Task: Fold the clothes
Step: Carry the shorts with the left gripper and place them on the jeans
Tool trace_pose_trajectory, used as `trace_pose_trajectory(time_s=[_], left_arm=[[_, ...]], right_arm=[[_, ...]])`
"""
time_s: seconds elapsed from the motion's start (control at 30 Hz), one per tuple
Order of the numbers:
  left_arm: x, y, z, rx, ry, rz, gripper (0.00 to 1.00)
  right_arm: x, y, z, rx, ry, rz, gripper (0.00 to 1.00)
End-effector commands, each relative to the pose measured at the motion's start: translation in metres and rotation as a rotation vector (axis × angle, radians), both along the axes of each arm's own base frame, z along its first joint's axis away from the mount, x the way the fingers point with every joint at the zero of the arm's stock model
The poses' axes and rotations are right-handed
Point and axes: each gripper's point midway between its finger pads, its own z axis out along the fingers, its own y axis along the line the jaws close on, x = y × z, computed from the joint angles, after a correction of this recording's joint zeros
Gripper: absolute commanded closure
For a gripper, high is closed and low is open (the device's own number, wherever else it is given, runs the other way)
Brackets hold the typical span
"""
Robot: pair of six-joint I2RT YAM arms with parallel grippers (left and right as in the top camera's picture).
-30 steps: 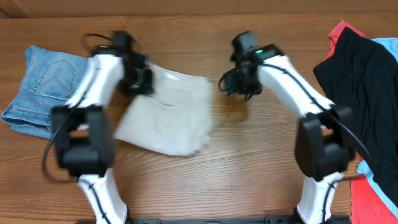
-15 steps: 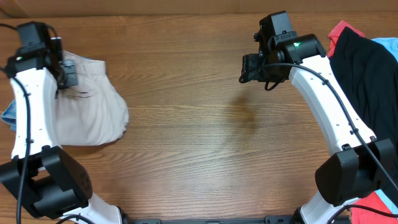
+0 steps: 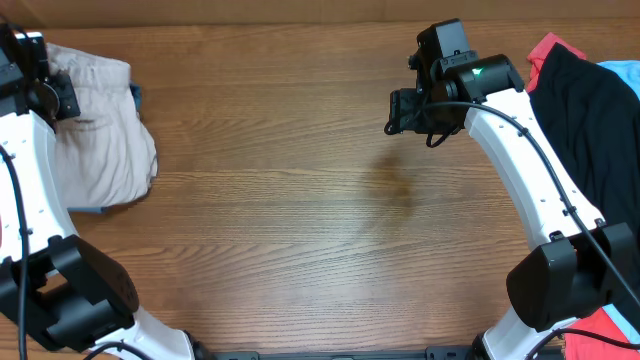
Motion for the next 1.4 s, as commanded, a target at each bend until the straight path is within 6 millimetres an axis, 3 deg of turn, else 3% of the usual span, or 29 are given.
trace_pose_trajectory(time_s=[0.0,0.2,0.47,0.53,1.07,1.37], left_arm=[[0.019,-0.001,0.015,0.020,-0.055,-0.095,0.96],[0.032,-0.030,0.032,-0.066,-0.118,-0.243,0.96],[0.039,-0.039,0.104,-0.050,-0.252,-0.299,0.96],[0.040,-0.038,0.112,-0.039,-0.267,-0.300,0.96],[0.040,-0.009,0.079,-0.065,-0.211,-0.242,0.96],[0.046,0.017,0.026,-0.123,-0.134,-0.190,0.96]], right_arm=[[0.002,-0.002,0.004,-0.004,-0.014,-0.008,0.33],[0.002,-0.002,0.004,-0.004,-0.014,-0.008,0.33],[0.002,-0.002,0.004,-0.004,-0.014,-0.008,0.33],[0.002,-0.002,0.004,-0.004,-0.014,-0.008,0.33],[0.003,-0.001,0.004,-0.003,-0.017,-0.009,0.33],[0.002,-0.001,0.004,-0.003,-0.013,-0.009,0.33]])
